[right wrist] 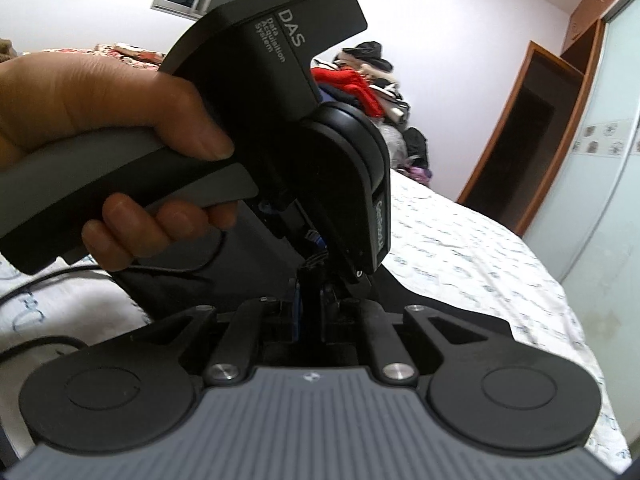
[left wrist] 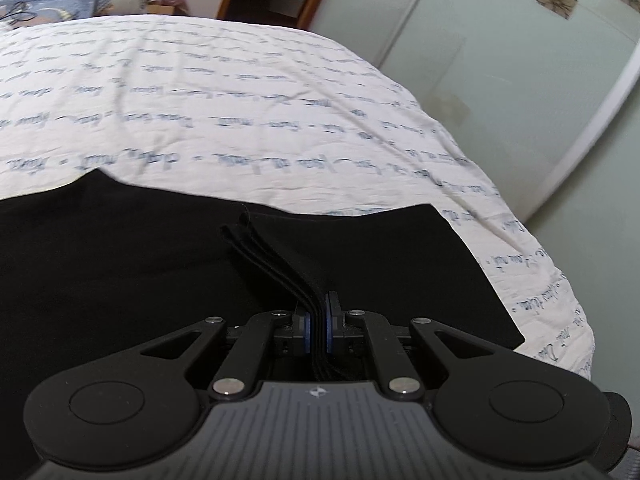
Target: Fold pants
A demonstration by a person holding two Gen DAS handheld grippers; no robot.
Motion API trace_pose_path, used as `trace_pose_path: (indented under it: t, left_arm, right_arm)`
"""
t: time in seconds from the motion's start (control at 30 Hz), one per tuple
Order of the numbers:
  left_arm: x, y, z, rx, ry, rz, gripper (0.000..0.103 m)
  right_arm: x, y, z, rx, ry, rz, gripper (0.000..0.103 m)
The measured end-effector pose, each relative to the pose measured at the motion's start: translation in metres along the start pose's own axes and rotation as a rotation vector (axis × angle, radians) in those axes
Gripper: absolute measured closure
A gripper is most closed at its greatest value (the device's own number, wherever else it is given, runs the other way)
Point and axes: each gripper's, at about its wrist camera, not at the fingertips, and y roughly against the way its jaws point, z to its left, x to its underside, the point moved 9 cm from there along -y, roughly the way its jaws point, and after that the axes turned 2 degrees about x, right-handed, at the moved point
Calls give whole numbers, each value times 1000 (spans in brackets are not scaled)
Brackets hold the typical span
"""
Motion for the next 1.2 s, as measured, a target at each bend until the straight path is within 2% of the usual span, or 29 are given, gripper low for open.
trace_pose_path:
  t: [0.37,0.4,0.5,0.57,0.63,0.67,0.73,0.8,0.87,0.97,1.0,1.1,1.17,1.2]
  left_arm:
    - [3,13,29,-40,14,-13,97]
    - [4,13,31,-39,18,-11,97]
    - [6,12,33,-38,21,-1,96]
    - [6,14,37,-41,42,4,92]
    - [4,20,44,-90,52,-7,77]
    - [2,24,48,-126,48,-25,74]
    - [-2,34,56,-201,22,-62,64]
    - [-9,40,63,-236,24,-81,57]
    - [-17,40,63,-223,16,-79,53]
    - [-30,29,47,-176,-43,-75,48]
    - [-33,24,41,-153,-55,-76,44]
    - [-35,2,28,-105,-68,-56,43]
    - [-30,-17,26,-125,-85,-7,43]
    - [-26,-24,27,-141,-108,7,43]
  right_arm:
    - [-4,-10,37,-85,23,-1,94]
    - [-8,-13,20,-90,24,2,94]
    - [-9,-15,15,-101,31,15,94]
    - [-8,-16,12,-105,34,22,94]
    - [-9,-17,11,-111,35,33,94]
    - [-8,-18,11,-117,33,44,92]
    - [-10,-18,12,-126,28,44,73]
    - [-13,-3,10,-166,32,16,67]
    - [-21,13,-4,-179,7,-24,67]
    - [-24,18,-51,-96,-97,-30,67]
    - [-20,14,-67,-48,-124,-13,67]
    - [2,-11,-114,81,-202,87,67]
    - [18,-27,-138,112,-258,144,61]
    - [26,-35,-148,111,-282,180,54]
